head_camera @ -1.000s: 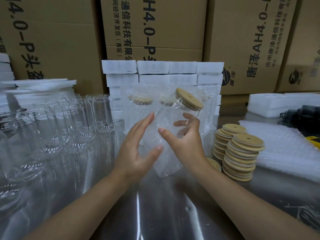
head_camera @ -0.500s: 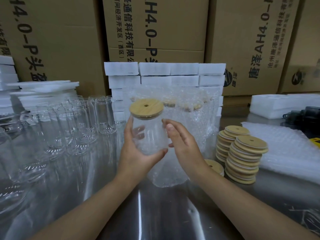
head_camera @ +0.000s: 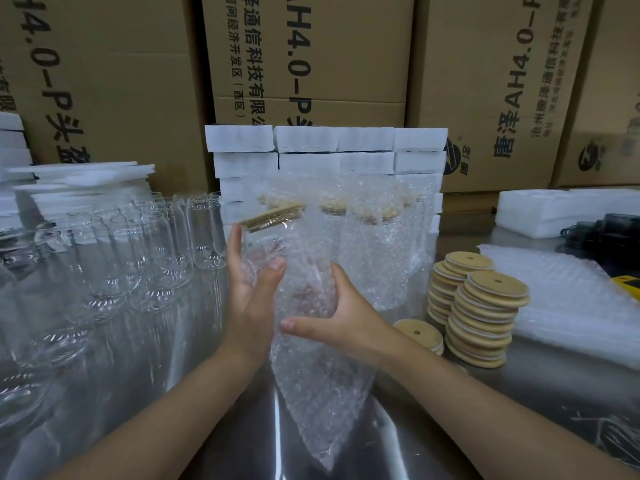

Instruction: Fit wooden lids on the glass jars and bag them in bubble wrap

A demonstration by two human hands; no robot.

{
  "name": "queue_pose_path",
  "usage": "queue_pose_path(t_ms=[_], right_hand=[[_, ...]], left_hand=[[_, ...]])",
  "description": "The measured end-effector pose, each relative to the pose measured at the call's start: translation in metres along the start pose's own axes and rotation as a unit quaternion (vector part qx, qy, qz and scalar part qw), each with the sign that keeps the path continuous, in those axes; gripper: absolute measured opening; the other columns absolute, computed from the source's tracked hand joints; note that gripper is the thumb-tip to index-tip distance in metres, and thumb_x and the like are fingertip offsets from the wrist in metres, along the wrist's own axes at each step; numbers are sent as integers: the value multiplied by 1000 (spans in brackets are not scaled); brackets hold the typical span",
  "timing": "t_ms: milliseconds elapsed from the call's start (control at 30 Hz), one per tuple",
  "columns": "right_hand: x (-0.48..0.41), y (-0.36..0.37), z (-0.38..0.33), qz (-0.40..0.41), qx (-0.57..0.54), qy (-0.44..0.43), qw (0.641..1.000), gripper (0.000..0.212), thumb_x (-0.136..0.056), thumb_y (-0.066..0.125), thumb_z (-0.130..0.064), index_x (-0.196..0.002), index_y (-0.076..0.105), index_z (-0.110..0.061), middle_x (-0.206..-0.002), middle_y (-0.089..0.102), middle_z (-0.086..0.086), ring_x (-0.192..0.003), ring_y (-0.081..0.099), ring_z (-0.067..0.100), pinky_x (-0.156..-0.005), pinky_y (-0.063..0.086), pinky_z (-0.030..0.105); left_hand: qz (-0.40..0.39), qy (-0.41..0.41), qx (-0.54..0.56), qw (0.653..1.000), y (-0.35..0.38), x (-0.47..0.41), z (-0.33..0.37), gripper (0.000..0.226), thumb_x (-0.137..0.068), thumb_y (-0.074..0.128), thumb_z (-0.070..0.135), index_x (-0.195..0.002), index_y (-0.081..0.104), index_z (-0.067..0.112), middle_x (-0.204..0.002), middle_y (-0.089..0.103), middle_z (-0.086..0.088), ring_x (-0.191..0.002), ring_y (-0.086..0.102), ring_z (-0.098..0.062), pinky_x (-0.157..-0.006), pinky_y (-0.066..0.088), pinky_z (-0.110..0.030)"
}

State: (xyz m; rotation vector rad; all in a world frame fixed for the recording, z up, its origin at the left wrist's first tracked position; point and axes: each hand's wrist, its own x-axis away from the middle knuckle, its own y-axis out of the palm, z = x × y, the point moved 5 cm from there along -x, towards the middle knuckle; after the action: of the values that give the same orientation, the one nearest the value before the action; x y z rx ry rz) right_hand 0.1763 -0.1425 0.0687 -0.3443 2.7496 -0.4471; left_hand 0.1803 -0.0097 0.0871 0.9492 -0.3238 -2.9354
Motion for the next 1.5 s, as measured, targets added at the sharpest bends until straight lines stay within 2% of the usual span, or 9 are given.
queue_pose_path(t_ms=[200,400,567,800,933,1133,1233,1367,1500], right_hand=[[-5,-14,-5,93,-111,-52,988,80,-58,86,-33,-124,41,-31,-102,70,-12,-96,67,3,-72,52,13],[-4,-32,-12,188,-74,-70,977,112,-46,85,-61,-139,30,-29,-127,57,-5,-117,58,12,-103,46,41],[0,-30,-14,197,-32,-67,978,116,-48,80,-66,-142,20,-37,-142,46,-2,-129,48,17,-107,42,44],[5,-30,-20,202,-42,-101,973,89,-58,79,-52,-131,29,-46,-119,51,-32,-105,50,-20,-83,44,5],[7,-28,-23,197,-43,-106,974,103,-55,78,-57,-143,27,-34,-132,53,-11,-119,54,4,-102,47,36],[9,-24,-25,197,-23,-127,972,75,-71,69,-54,-135,32,-41,-121,53,-32,-113,50,-14,-96,42,15],[10,-23,-26,200,-19,-125,972,63,-77,61,-53,-127,24,-53,-121,39,-48,-113,36,-29,-94,34,5],[7,-29,-24,246,-32,-147,957,48,-86,48,-49,-130,29,-45,-128,42,-26,-115,40,-18,-96,35,11],[3,-43,-15,304,-39,-120,944,35,-99,47,-31,-131,35,-32,-120,46,-12,-99,45,-17,-76,37,0]], left_hand=[[-101,-76,29,992,7,-3,-12,91,-63,63,64,-144,23,57,-151,39,2,-138,41,-20,-114,30,-53],[-150,-79,-121,978,8,1,-21,99,-50,67,66,-136,20,58,-119,28,44,-98,32,38,-78,36,-2],[-211,-121,-211,947,12,8,-33,122,-50,88,59,-141,8,54,-145,18,23,-129,16,8,-68,30,10],[-223,-111,-192,949,17,9,-34,137,-40,88,58,-153,15,30,-154,37,4,-140,36,-10,-116,32,-40],[-216,-102,-188,953,16,9,-33,139,-40,87,57,-154,13,29,-153,37,6,-140,35,-7,-117,32,-37],[-202,-84,-188,957,17,9,-35,136,-44,86,57,-153,10,32,-148,39,16,-118,40,25,-85,39,2],[-150,-57,-200,967,14,6,-37,130,-44,87,60,-149,12,40,-142,40,24,-125,39,18,-95,39,-3],[-33,-45,-207,977,-7,-8,-41,133,-43,91,48,-149,13,36,-140,50,2,-131,47,-11,-111,40,-40],[14,-47,-226,973,-26,-18,-43,128,-56,94,32,-152,9,33,-150,37,1,-136,39,-14,-114,30,-35]])
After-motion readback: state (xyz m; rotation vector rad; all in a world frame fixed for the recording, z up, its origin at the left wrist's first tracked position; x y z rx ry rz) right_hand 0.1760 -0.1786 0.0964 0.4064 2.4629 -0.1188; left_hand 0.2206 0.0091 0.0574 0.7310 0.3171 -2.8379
